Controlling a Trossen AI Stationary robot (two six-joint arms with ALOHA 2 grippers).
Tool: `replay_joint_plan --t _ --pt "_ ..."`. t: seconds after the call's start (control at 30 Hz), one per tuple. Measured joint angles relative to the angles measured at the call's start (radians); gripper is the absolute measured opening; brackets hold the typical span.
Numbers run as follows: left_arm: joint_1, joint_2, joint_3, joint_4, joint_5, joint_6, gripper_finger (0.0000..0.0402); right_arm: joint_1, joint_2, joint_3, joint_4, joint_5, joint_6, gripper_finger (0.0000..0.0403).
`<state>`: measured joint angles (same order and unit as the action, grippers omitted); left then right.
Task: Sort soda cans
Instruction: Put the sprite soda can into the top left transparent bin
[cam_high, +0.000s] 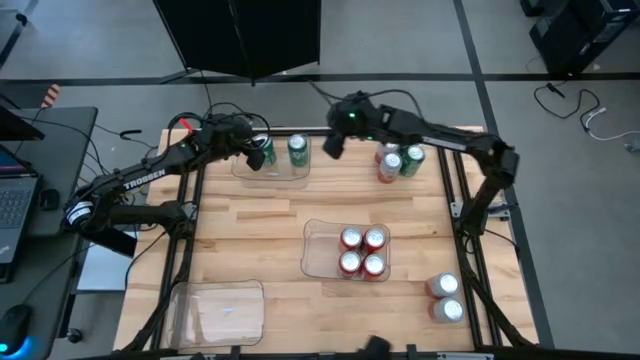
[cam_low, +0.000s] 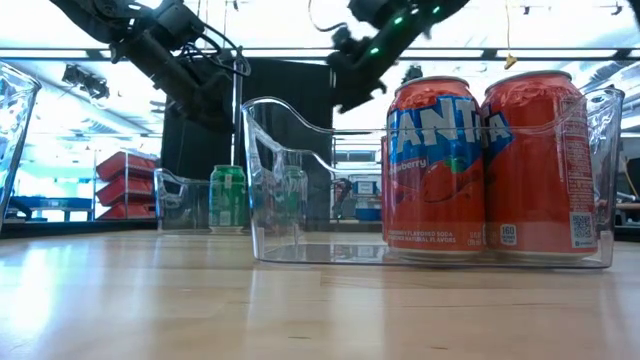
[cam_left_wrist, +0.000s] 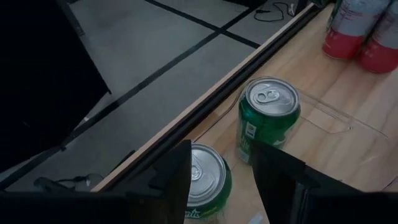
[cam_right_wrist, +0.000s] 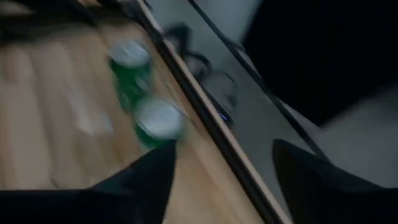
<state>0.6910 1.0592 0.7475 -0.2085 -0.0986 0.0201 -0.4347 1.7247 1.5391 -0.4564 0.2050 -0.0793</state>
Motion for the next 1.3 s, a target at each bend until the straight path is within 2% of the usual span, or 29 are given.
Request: replay_joint_plan --t 0.13,0.3,0.37,0.47,0.67,0.87,1.03,1.17,1.3 --pt "0.0 0.0 0.0 0.008 0.047 0.0 0.0167 -0.001 -0.117 -0.128 -0.083 0.075 0.033 0.0149" --pt "0.0 0.0 0.0 0.02 0.06 0.001 0.0167 0.006 -0.3 -0.365 -0.053 0.13 0.145 0.0024" --pt "0.0 0.0 0.0 0.027 0.06 0.001 0.0167 0.015 -0.371 -0.447 -0.059 0.179 0.205 0.0009" --pt "0.0 0.0 0.0 0.032 0.071 0.002 0.0167 0.023 -0.473 -0.539 -0.104 0.232 0.333 0.0035" --pt "0.0 0.0 0.0 0.032 0.095 0.002 0.0167 0.019 -0.602 -0.65 -0.203 0.26 0.526 0.013" --pt "0.0 0.0 0.0 0.031 0.095 0.002 0.0167 0.013 -0.633 -0.685 -0.296 0.274 0.646 0.0251" --pt "0.0 0.0 0.0 0.03 0.096 0.002 0.0167 -0.033 -0.633 -0.731 -0.33 0.277 0.657 0.0335" --pt "0.0 0.0 0.0 0.03 0.096 0.002 0.0167 -0.078 -0.633 -0.771 -0.31 0.28 0.659 0.0373" --pt "0.0 0.0 0.0 0.03 0.096 0.002 0.0167 -0.121 -0.636 -0.806 -0.251 0.287 0.637 0.039"
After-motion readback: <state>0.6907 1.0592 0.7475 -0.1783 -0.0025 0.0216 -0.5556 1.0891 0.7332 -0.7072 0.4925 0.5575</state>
